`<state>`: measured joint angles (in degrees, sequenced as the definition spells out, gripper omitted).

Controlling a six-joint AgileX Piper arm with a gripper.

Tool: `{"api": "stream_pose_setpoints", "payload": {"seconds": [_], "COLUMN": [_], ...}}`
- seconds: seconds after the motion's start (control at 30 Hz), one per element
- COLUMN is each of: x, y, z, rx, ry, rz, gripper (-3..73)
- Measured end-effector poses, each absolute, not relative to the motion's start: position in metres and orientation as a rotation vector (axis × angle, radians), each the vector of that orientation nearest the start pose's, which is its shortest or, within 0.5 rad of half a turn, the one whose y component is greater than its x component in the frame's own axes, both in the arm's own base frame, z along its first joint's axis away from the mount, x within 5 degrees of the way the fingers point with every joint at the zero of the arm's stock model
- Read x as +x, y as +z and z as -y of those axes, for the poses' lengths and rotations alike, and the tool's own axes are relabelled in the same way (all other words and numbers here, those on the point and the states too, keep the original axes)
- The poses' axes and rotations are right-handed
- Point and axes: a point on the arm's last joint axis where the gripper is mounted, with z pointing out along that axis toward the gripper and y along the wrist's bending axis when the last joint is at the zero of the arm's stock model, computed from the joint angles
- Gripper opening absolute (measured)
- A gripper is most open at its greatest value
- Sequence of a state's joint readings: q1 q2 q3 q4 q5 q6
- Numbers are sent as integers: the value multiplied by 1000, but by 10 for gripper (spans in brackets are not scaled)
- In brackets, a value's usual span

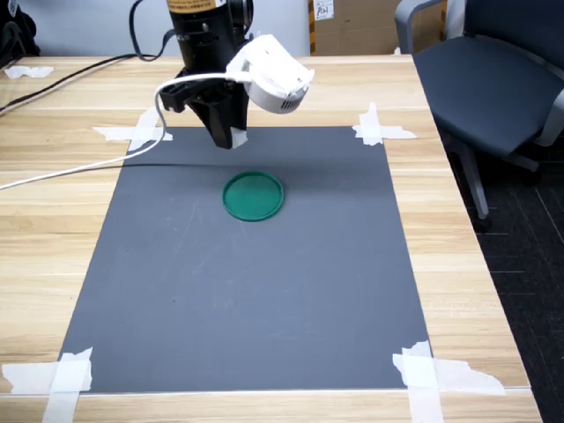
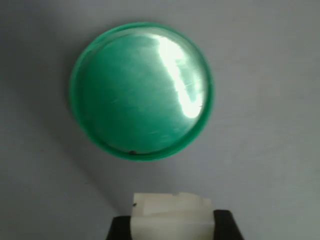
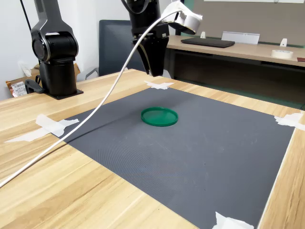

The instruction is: Grasp a white terminal and put it in the green lid.

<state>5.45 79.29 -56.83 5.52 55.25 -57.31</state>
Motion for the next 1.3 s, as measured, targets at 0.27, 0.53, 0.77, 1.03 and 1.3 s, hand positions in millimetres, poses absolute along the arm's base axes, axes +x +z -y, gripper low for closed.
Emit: {"api": "stream_pose_setpoints", "payload": {"seconds": [0.27,0.53,0.77,1.03,1.3], "x": [257,271,275,276,281], "y": [258,238,223,223,213], "z": [-33,-38,-55,-53,-53], "rx": [-1418,-1507,-1582,-1594,-1613], "ry": [-85,-74,-83,-131,-140], "rz": [-2415,-2403,-2412,-2408,-2426], "gripper": [253,253,253,253,253]}}
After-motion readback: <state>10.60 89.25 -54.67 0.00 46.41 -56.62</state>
